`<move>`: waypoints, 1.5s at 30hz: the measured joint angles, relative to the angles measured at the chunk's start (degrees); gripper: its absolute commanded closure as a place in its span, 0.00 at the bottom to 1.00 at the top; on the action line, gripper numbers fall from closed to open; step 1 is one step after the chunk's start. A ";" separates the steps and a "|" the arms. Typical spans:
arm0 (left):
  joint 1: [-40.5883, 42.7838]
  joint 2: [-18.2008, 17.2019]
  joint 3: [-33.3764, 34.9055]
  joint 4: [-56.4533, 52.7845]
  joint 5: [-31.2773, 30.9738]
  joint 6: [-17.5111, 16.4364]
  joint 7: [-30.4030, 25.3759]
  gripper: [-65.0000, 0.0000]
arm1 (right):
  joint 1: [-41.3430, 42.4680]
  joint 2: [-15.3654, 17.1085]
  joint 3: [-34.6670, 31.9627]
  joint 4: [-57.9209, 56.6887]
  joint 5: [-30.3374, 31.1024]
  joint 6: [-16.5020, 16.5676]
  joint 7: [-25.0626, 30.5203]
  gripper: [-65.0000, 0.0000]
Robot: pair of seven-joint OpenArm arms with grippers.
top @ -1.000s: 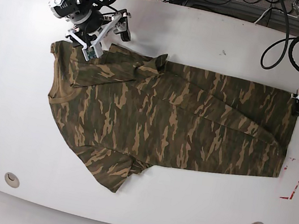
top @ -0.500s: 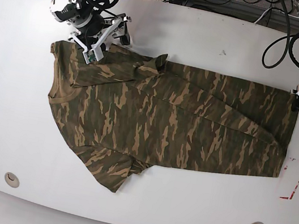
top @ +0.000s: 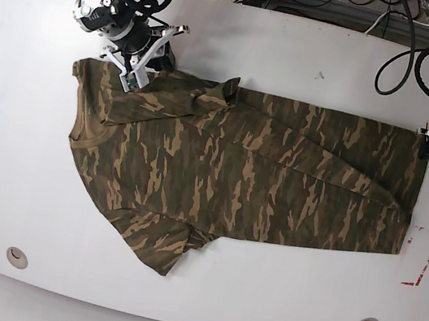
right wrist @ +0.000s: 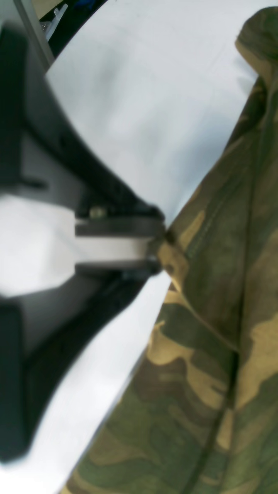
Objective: Fold the T-shirt properly
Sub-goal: 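Open the right gripper and lift it off the collar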
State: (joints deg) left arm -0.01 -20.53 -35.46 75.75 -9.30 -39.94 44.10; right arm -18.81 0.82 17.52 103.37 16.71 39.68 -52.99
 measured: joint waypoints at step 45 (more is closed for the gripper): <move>1.14 0.00 0.00 0.00 -0.02 0.00 -0.02 0.44 | 0.50 0.13 0.24 -0.09 7.54 -0.07 -0.15 0.61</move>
State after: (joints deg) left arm 1.13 -20.53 -35.46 75.75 -9.32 -39.94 44.07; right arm -18.31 0.95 17.76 103.28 24.25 39.62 -53.15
